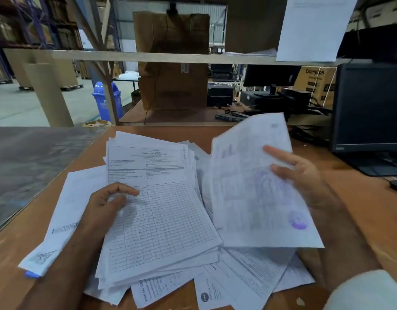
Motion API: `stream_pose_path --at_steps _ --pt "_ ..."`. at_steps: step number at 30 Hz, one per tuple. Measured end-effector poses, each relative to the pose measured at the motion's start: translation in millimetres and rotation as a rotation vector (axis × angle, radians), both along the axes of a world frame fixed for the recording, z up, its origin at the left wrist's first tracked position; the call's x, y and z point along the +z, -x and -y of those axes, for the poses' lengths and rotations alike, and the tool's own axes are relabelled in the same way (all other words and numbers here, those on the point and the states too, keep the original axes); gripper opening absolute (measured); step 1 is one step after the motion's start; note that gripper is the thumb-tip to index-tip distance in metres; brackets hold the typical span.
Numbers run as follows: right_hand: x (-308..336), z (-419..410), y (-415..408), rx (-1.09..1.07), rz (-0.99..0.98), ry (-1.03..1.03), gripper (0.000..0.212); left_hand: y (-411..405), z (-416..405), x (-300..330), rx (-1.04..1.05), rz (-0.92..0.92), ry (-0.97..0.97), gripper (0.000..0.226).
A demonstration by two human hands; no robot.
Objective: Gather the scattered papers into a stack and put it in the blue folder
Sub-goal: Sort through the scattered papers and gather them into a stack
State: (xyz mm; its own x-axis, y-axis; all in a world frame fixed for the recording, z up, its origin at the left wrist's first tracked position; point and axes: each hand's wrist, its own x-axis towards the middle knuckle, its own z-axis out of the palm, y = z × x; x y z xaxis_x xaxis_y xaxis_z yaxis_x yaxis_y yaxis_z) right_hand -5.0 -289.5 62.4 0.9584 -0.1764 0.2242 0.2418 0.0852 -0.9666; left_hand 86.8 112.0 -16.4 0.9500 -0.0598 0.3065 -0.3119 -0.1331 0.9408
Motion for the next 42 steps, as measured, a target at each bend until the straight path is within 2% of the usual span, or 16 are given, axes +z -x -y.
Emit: stream_pose_path --at_steps 2,5,7,9,11,14,16,21,24,26,30,33,38,40,42 --pt "-3.0 8.8 8.3 0.012 0.148 -0.263 0.052 -1.9 -1.0 -2.5 0.012 -0.021 0.002 0.044" --pt "-16.3 7.6 5.4 0.149 0.237 -0.364 0.069 -3.2 2.0 -3.9 -0.006 -0.032 -0.01 0.047" --pt "-24.9 4.5 -6.4 0.072 0.127 -0.181 0.07 -3.3 5.2 -4.3 -0.015 -0.035 -0.012 0.046" --pt "-32.0 -4.6 -20.3 -0.016 -0.046 0.251 0.059 -0.7 8.5 -3.6 -0.034 -0.03 0.003 0.037" --pt "-42.4 -15.8 -28.8 -0.008 -0.14 0.609 0.049 2.6 11.8 0.0 -0.045 -0.013 0.006 0.033" --pt "-47.9 -33.1 -30.3 0.016 -0.114 0.741 0.051 5.2 15.8 4.1 -0.066 0.032 -0.017 0.041" --pt "-45.6 -42.7 -30.5 -0.005 -0.085 0.791 0.053 7.2 17.3 6.0 -0.079 0.049 -0.04 0.036" --pt "-42.8 -58.5 -28.6 0.022 -0.038 0.798 0.056 14.2 20.6 11.4 -0.077 0.046 -0.127 0.047" --pt "-43.0 -71.6 -29.5 -0.005 -0.011 0.827 0.052 21.5 25.1 17.4 -0.107 0.088 -0.161 0.073" --pt "-46.4 -84.5 -30.2 -0.016 0.008 0.818 0.048 26.2 28.7 20.9 -0.133 0.096 -0.138 0.082" --pt "-55.1 -105.4 -29.7 -0.011 0.083 0.883 0.052 30.2 34.4 21.1 -0.174 0.001 -0.098 0.056" --pt "-53.9 -104.1 -30.6 -0.014 0.068 0.827 0.063 29.6 32.3 16.3 -0.232 -0.028 -0.051 0.054" --pt "-48.0 -85.2 -30.2 0.025 -0.047 0.552 0.081 24.7 26.9 11.5 -0.252 -0.013 0.005 0.054" --pt "-47.4 -79.6 -31.0 -0.015 -0.069 0.535 0.083 23.5 26.0 10.5 -0.258 -0.02 0.047 0.053" --pt "-47.9 -74.7 -32.5 -0.071 -0.075 0.624 0.081 24.0 25.5 11.0 -0.252 -0.033 0.08 0.051"
